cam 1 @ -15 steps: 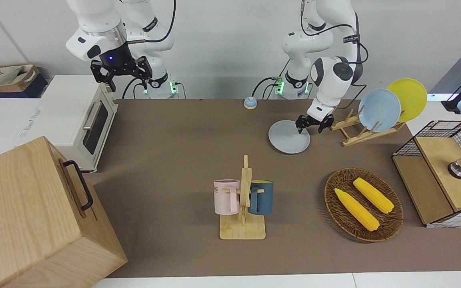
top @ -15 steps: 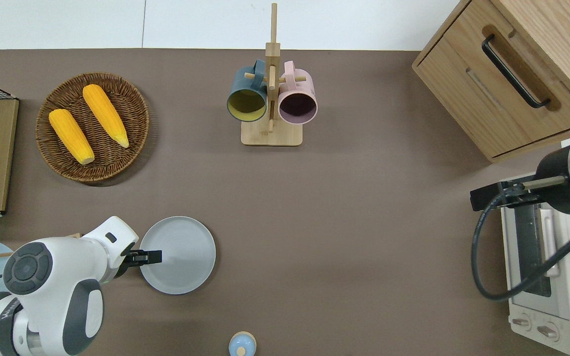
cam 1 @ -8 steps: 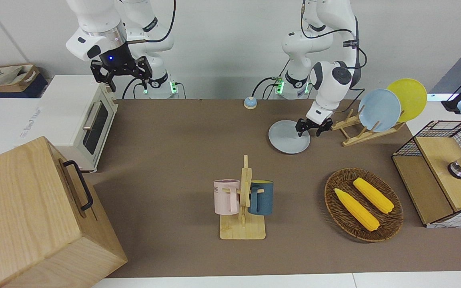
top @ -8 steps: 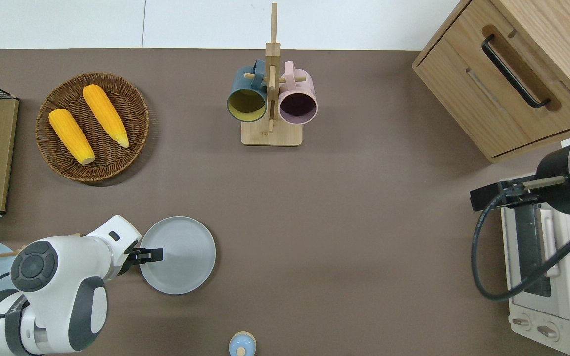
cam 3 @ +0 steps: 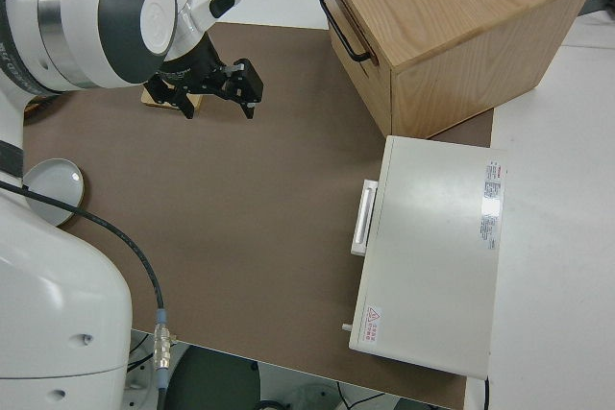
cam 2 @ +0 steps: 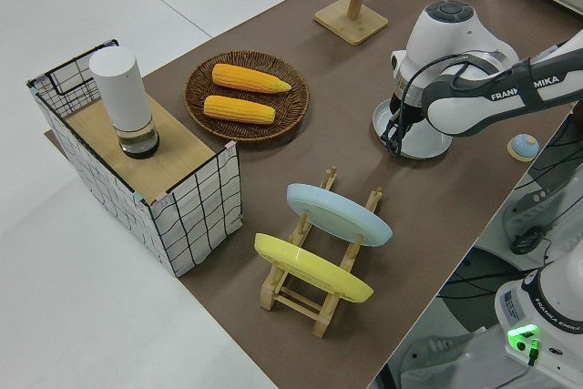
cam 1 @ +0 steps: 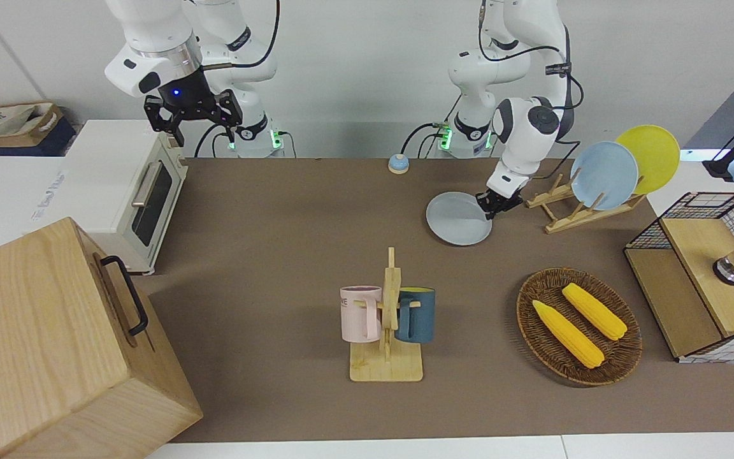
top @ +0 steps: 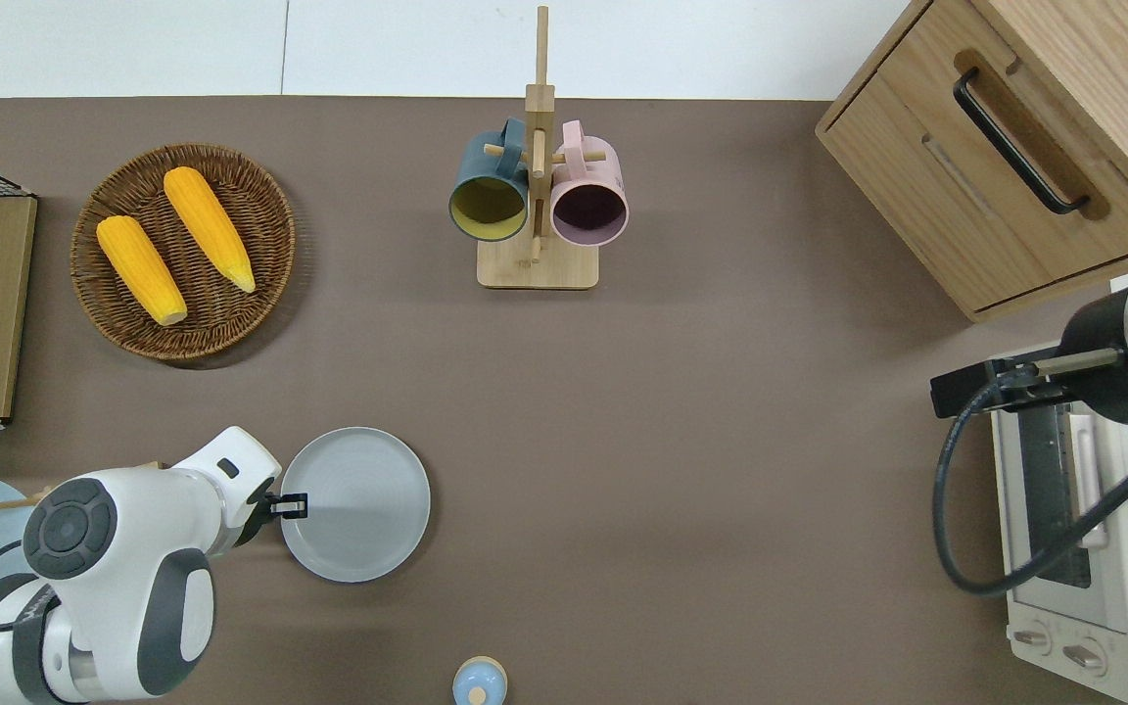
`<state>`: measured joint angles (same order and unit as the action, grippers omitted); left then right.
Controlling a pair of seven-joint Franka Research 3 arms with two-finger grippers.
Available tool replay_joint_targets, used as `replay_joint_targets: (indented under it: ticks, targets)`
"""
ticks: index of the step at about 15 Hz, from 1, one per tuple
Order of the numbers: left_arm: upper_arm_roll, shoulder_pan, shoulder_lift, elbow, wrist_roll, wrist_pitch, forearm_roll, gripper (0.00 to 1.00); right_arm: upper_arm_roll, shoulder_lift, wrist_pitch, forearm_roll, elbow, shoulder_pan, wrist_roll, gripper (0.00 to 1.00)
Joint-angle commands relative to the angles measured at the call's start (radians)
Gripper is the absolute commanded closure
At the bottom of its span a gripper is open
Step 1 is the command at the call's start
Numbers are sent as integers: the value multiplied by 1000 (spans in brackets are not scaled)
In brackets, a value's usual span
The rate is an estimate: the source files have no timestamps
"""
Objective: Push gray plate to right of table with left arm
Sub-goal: 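Lower the left gripper against the gray plate's edge nearest it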
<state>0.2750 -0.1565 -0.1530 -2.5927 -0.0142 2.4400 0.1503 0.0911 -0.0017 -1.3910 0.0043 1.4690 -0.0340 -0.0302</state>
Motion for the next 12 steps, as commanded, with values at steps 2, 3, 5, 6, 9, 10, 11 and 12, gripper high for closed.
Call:
replay_joint_targets:
  ticks: [2, 3, 5, 6, 9, 10, 11, 12]
  targets:
    - [-2, 15, 13, -20, -3, 50, 15, 1000, 6, -8, 12, 8, 1, 11, 3, 17]
    - [0, 15, 18, -20, -9, 56, 15, 1000, 4, -8, 12, 8, 1, 11, 1, 17]
    - [1, 49, 36, -18, -52, 76, 17, 1000, 6, -8, 12, 8, 1, 11, 3, 17]
    - [1, 73, 46, -15, -91, 94, 26, 1000, 6, -8, 12, 8, -1, 11, 3, 17]
    - [1, 164, 76, 2, -216, 123, 34, 1000, 6, -8, 12, 8, -1, 11, 3, 17]
    - [1, 195, 87, 17, -252, 125, 32, 1000, 6, -8, 12, 8, 1, 11, 3, 17]
    - [1, 222, 96, 32, -295, 123, 32, 1000, 6, -8, 12, 8, 1, 11, 3, 17]
    - [1, 248, 104, 46, -344, 123, 32, 1000, 4, -8, 12, 8, -1, 11, 3, 17]
